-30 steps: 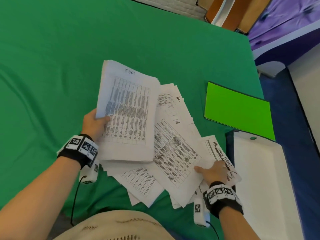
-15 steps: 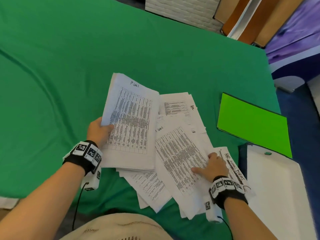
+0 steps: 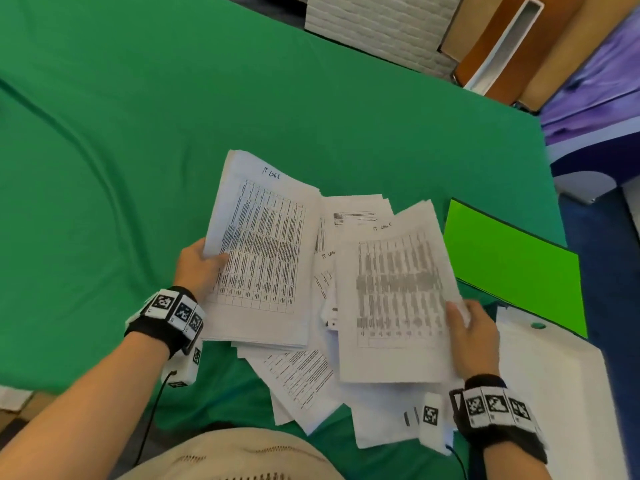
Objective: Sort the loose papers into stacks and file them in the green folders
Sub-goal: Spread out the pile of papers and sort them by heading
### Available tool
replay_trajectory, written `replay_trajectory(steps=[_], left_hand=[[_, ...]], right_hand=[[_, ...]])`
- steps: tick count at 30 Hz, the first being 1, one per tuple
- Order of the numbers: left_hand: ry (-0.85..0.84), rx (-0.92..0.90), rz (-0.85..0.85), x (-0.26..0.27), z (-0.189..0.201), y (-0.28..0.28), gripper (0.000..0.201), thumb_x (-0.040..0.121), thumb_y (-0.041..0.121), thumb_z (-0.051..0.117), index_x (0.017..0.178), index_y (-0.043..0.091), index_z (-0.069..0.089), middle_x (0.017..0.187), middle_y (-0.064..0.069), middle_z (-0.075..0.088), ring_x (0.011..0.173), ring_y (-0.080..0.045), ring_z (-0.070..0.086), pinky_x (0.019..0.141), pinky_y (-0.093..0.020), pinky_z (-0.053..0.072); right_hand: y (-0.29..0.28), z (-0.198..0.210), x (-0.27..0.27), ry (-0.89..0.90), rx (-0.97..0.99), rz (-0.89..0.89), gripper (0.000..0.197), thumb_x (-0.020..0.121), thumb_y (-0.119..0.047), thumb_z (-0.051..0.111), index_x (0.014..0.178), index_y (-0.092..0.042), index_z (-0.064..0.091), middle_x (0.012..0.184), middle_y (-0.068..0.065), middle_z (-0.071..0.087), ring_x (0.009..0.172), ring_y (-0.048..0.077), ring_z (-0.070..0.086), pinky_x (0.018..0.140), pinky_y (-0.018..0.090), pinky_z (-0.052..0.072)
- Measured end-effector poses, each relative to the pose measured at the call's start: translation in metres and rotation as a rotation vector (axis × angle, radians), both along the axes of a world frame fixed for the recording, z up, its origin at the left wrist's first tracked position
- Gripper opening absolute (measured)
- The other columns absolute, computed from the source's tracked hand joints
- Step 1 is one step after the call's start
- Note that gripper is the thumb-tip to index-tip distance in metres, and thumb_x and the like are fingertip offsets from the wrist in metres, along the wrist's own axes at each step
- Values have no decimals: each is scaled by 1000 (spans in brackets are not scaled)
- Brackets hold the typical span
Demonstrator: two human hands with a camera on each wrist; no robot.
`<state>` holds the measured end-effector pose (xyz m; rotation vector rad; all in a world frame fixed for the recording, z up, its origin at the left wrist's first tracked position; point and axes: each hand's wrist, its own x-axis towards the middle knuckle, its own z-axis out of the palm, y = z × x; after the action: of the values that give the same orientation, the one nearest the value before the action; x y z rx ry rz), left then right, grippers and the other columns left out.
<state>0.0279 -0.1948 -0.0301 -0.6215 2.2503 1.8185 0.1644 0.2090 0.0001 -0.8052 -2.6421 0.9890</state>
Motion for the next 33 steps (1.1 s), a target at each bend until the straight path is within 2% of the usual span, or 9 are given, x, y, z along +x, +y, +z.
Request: replay_trajectory(steps=[4, 10, 13, 16, 18, 24, 27, 30, 33], left_hand=[[-13, -8, -27, -4, -7, 15, 34, 92, 10, 62, 126, 10, 58, 109, -12, 68, 96, -31, 66, 91, -50, 53], [-42, -27, -47, -7, -12, 28, 36, 91, 10, 64, 127, 11, 58, 108, -9, 69, 95, -31, 66, 91, -51, 53], [-34, -63, -100, -6, -14, 37, 33, 91, 10, 64, 124, 9, 60, 110, -11, 69, 97, -31, 66, 91, -51, 53], [-39, -87, -174, -1, -15, 52, 29, 91, 11, 63, 120, 10, 61, 106, -10, 70, 95, -31, 67, 89, -48, 54], [-35, -108, -223, 4, -18, 62, 30, 91, 15, 64, 121, 10, 61, 108, -8, 70, 97, -28, 66, 91, -47, 53], [-89, -115, -261, 13, -24, 77, 27, 91, 16, 64, 117, 12, 59, 99, -10, 70, 89, -29, 68, 84, -44, 56], [-112, -135, -270, 12, -25, 77, 35, 96, 22, 59, 127, 7, 57, 115, -11, 67, 106, -31, 64, 95, -42, 50], [-178, -132, -281, 13, -29, 71, 63, 95, 45, 53, 142, 3, 44, 140, -10, 51, 128, -29, 49, 110, -40, 37], [-191, -109, -301, 13, -38, 66, 79, 77, 67, 61, 132, 10, 56, 128, -7, 63, 112, -25, 62, 101, -43, 47]], right_hand=[[8, -16, 15, -160, 133, 0, 37, 99, -33, 50, 109, -3, 69, 99, 18, 69, 82, 28, 60, 75, 30, 41], [4, 25, 18, 272, 58, -148, 15, 96, -16, 57, 95, -4, 66, 80, 11, 62, 71, 18, 54, 63, 20, 37], [1, 44, 8, 449, -208, -260, 10, 96, -15, 57, 94, -6, 59, 75, 7, 61, 62, -6, 58, 60, 4, 43], [-6, 47, 0, 463, -628, -323, 11, 97, -20, 57, 94, -10, 61, 87, 5, 70, 73, 7, 66, 68, 24, 58], [-12, 35, -5, 362, -704, -317, 15, 97, -23, 56, 90, -12, 62, 88, 7, 70, 74, 16, 65, 69, 32, 56], [-58, -19, -6, 40, -408, -168, 24, 101, -30, 45, 90, -15, 60, 84, -8, 60, 78, 6, 55, 73, 28, 40], [-75, -39, -5, -87, -245, -96, 20, 101, -24, 44, 92, -12, 56, 76, -7, 56, 75, 18, 56, 63, 28, 37], [-81, -48, -4, -105, -57, -39, 20, 101, -21, 44, 85, -13, 53, 70, -2, 55, 68, 24, 56, 53, 27, 36], [-82, -44, -3, 32, 261, 55, 15, 98, -20, 50, 88, -14, 57, 81, -3, 57, 64, 16, 50, 53, 26, 35]])
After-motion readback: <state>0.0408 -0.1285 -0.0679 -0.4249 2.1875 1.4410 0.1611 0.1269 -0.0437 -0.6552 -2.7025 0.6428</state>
